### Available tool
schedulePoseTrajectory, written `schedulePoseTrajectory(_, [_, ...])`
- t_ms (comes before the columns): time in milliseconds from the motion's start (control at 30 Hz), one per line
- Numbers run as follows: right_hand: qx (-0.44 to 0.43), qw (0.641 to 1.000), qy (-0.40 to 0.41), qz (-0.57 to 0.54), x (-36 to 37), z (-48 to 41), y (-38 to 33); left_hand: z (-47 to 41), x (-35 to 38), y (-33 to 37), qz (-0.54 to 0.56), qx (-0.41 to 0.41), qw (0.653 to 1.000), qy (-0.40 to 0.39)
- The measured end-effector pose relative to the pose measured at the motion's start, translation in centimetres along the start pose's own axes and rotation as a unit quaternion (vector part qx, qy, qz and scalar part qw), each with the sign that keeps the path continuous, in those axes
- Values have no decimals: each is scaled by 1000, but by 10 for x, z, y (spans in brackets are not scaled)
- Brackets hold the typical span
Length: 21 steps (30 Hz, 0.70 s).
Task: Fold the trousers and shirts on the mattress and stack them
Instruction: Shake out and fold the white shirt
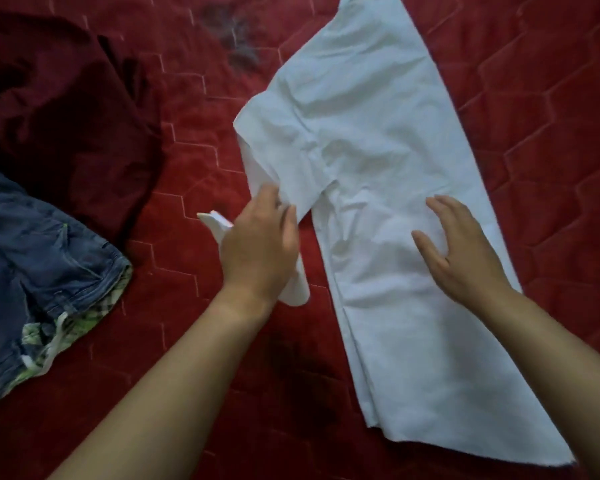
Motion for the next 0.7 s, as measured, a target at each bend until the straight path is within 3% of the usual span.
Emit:
schedulePoseTrajectory(100, [23,1000,19,-10,-56,17,30,46,49,86,58,11,984,-169])
schedulePoseTrajectory(167, [35,999,13,-15,-84,28,49,83,81,130,87,15,928,-361])
schedulePoseTrajectory(233, [41,999,-3,-12,-100,35,65,104,99,151,83,52,892,-442])
schedulePoseTrajectory(333, [41,999,-19,-25,-106,30,80,100,107,146,25,146,918,-367])
schedulePoseTrajectory(433, [25,998,-31,-52,-90,11,78,76,95,116,76,67,971,-219])
schedulePoseTrajectory(500, [5,999,-28,-46,-69,-6,74,60,90,85,68,-13,985,-161])
schedulePoseTrajectory(600, [-14,999,-29,31,-34,-25,81,39,98,45,28,-145,975,-163])
schedulePoseTrajectory(700, [-36,996,-24,82,-9,-25,97,29,118,30,-1,-156,968,-194])
Point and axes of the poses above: each hand's wrist, its own z-axis away from the middle knuckle, its own x-axis out of the palm, y = z × x, the point moved 3 cm from there along -z, towards the middle knuckle, and after that the axes turned 14 degrees about y, right-handed, at the moved point
